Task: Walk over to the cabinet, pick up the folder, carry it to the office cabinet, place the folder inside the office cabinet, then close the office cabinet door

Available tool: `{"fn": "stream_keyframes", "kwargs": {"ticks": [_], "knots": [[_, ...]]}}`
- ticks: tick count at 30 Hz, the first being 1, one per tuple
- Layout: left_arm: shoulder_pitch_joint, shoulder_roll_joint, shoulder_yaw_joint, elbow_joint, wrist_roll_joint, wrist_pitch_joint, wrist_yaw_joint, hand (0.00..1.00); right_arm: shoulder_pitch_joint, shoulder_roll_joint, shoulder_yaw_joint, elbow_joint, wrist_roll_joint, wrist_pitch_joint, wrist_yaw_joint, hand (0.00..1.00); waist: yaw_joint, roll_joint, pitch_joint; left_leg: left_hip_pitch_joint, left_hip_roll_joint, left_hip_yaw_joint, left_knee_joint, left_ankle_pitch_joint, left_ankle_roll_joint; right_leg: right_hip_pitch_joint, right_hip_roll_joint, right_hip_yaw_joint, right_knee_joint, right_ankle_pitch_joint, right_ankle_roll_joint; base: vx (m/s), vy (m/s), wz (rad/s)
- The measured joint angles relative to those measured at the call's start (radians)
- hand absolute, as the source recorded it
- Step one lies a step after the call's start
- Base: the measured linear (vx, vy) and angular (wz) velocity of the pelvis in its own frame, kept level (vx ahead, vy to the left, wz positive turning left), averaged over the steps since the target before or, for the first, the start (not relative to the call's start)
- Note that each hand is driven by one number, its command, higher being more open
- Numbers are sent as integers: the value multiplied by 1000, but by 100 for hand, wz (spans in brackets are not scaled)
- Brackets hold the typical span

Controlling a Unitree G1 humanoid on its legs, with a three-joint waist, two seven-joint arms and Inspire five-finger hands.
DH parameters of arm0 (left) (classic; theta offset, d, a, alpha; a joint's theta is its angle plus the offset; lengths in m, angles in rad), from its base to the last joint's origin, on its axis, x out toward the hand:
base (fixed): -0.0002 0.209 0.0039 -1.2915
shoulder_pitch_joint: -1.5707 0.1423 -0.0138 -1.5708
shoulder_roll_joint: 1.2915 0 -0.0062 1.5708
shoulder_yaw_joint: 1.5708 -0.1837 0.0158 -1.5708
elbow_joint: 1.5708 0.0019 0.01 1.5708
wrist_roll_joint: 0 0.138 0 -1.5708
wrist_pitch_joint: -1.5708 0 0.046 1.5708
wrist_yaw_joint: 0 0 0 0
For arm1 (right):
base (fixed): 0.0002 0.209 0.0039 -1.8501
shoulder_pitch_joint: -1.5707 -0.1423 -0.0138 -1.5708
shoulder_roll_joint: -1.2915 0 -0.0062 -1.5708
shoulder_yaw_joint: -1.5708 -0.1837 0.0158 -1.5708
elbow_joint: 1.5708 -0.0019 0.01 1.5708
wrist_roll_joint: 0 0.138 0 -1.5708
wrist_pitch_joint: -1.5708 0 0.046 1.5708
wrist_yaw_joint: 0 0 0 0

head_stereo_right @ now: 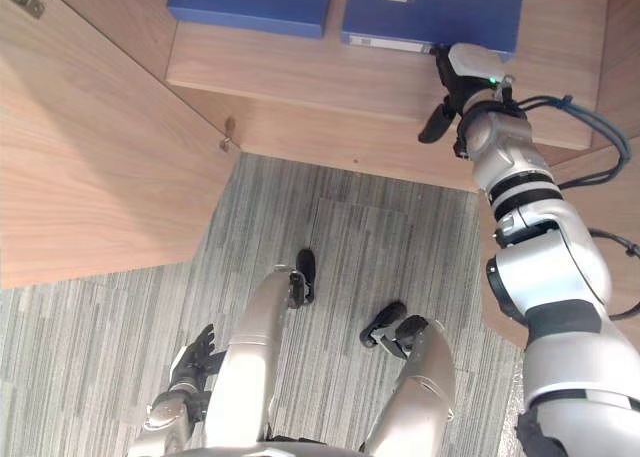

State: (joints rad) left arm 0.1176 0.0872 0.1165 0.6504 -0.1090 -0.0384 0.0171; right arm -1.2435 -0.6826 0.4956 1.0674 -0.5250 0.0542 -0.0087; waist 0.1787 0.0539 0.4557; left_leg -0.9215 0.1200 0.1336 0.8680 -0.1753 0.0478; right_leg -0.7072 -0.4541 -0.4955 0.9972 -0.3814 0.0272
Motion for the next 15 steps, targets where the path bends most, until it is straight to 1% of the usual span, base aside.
{"fn": "stream_keyframes", "kwargs": {"ticks": [2, 5, 9, 11, 14, 15], "knots": [[19, -10, 22, -10, 0, 0, 6, 100, 31, -1, -25, 9, -68, 45, 7, 100, -17, -2, 1, 31, 3, 11, -24, 2, 3, 27, 10, 0, -33, 13, 2, 12, 7, -12], [37, -17, 35, -17, 0, 1, 8, 100, 70, -17, -47, 10, -73, 74, 9, 100, -32, -3, 2, 80, 14, 31, -58, 3, 5, 61, 29, 7, -82, 39, 11, 37, -2, -21], [43, -17, 49, -17, 1, 2, 8, 100, 96, -25, -86, 10, -64, 78, 12, 100, -49, -4, 2, 145, 21, 47, -93, 3, 4, 114, 45, 11, -122, 48, 16, 61, -50, -13], [46, -23, 60, -17, 0, 0, 8, 100, 101, -20, -87, 6, -54, 73, 13, 100, -58, -4, 2, 169, 34, 49, -106, 2, 1, 136, 65, 11, -149, 56, 15, 79, -117, -16], [49, -23, 65, -11, 0, -2, 8, 100, 121, 7, -88, 6, 43, 66, 29, 100, -64, -5, 2, 208, 49, 56, -133, 6, -6, 171, 91, 9, -189, 69, 15, 56, -105, -17], [49, -23, 65, 0, 0, -5, 8, 100, 138, 33, -88, 5, 89, 59, 43, 100, -67, -6, 2, 235, 54, 61, -152, 9, -12, 195, 103, 10, -214, 76, 15, 59, -119, -18]]}}
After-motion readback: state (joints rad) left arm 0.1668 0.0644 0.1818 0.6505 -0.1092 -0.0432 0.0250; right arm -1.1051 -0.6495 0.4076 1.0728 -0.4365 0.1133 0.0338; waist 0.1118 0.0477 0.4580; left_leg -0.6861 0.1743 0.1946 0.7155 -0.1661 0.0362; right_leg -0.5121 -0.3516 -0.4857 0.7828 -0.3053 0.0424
